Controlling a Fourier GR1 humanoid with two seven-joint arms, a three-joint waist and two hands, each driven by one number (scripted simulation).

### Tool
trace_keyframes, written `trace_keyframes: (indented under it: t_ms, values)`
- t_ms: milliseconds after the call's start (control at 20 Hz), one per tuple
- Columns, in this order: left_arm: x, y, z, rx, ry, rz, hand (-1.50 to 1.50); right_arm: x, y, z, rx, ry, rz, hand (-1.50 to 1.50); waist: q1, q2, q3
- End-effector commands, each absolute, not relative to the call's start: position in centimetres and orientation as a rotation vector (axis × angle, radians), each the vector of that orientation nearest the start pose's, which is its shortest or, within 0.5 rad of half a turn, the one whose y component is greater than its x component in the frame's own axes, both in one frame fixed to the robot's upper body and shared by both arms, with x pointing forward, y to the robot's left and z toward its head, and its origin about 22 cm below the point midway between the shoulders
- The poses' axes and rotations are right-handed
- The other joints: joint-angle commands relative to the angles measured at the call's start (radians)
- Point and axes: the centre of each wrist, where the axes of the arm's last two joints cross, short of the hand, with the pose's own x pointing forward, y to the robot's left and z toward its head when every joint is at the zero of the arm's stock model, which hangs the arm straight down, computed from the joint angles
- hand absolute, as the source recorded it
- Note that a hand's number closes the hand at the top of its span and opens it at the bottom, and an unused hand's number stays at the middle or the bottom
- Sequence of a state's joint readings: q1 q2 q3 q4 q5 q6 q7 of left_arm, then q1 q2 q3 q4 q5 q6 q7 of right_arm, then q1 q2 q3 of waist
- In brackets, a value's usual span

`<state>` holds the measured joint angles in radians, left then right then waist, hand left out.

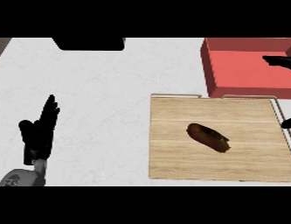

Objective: Pick the sweet potato from the tray and place it in the cardboard box

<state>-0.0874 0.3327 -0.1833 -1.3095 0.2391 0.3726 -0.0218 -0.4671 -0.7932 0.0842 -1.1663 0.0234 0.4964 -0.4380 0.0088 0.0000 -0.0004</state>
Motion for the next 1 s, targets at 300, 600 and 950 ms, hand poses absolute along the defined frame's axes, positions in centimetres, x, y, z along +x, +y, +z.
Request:
trace_keyframes:
  t_ms: [300,600,950]
  values:
    - [25.9,27.4,-3.1,0.301,-1.375,0.062,0.0,34.3,-32.6,18.1,-0.122,-1.494,1.325,-1.5,-0.01,-0.002,-0.001]
    - [26.1,27.7,-3.1,0.31,-1.386,0.059,0.0,33.0,-31.1,19.4,-0.201,-1.348,1.433,-1.5,-0.011,-0.003,-0.001]
    - [26.9,29.3,-2.7,0.307,-1.375,0.054,0.0,32.1,-29.2,17.2,-0.207,-1.258,1.46,-1.5,-0.009,-0.001,0.0]
